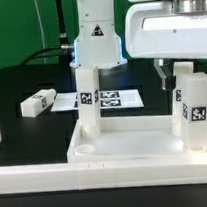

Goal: Assemble desk

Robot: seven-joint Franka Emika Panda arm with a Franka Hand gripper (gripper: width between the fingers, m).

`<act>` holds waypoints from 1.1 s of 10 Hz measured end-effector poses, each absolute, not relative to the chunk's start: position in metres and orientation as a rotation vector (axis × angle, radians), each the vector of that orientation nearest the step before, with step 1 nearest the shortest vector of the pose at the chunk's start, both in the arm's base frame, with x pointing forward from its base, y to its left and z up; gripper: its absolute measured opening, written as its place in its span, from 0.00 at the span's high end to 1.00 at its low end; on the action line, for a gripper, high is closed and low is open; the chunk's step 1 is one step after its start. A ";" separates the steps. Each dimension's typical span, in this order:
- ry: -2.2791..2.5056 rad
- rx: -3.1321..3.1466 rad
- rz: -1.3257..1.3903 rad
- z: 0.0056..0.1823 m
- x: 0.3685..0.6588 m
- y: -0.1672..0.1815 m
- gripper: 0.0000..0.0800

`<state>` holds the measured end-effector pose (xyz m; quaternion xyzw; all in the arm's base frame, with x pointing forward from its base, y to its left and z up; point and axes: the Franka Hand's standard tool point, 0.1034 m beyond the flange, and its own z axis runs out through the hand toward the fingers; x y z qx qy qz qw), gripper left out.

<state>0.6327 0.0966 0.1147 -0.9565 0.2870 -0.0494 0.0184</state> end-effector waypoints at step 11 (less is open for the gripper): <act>-0.162 -3.182 -0.169 0.115 0.633 0.098 0.54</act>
Offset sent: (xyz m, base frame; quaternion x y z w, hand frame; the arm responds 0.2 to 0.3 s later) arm 0.0043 0.0128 0.0040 0.0109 0.0061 -0.2293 0.9733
